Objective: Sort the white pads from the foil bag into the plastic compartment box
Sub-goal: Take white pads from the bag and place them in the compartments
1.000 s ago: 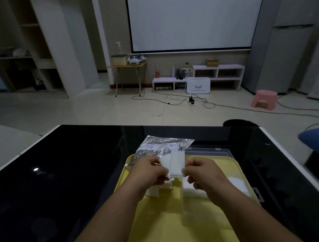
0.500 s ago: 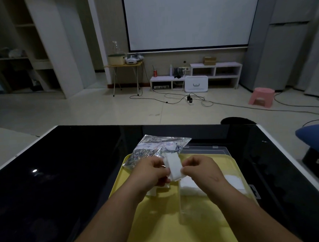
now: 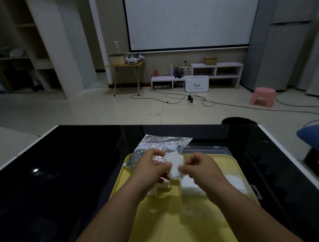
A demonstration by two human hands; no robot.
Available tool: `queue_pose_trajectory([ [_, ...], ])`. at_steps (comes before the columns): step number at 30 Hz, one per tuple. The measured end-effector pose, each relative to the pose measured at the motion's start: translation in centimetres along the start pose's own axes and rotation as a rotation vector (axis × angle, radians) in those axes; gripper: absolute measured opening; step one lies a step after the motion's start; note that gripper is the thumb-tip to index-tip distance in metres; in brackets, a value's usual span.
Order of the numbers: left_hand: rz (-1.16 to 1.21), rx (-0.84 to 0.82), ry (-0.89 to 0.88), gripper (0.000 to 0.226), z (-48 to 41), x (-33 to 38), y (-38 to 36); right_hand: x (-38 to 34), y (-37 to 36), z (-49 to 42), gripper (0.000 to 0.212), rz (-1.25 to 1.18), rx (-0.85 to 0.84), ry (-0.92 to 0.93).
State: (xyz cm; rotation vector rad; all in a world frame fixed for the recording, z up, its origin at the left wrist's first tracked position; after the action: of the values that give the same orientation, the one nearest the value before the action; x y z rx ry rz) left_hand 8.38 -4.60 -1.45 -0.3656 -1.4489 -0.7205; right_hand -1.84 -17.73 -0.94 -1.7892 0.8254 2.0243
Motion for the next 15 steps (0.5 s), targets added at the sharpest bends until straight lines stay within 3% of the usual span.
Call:
queue_pose_trajectory([
  [4, -0.067, -0.002, -0.010, 0.025, 0.3, 0.2, 0.1, -0.2, -0.8, 0.2, 0.014, 0.005, -0.061, 0.013],
  [12, -0.122, 0.147, -0.003, 0.014, -0.6, 0.1, 4.0, -0.1, 1.0, -0.3, 0.022, 0.035, 0.063, 0.022],
  [15, -0.143, 0.179, 0.000, 0.026, -0.7, -0.2, 5.4, 0.2, 0.9, -0.4, 0.021, 0.064, 0.062, 0.021],
])
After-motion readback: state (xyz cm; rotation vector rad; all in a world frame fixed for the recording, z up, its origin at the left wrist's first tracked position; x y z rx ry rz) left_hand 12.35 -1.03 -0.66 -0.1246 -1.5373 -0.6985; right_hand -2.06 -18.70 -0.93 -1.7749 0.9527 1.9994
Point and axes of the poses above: each hand's wrist, its own z-axis away from the middle knuckle, its own y-axis out of the back of the hand, x = y × z, the point moved 9 cm from there along -z, towards the middle knuckle
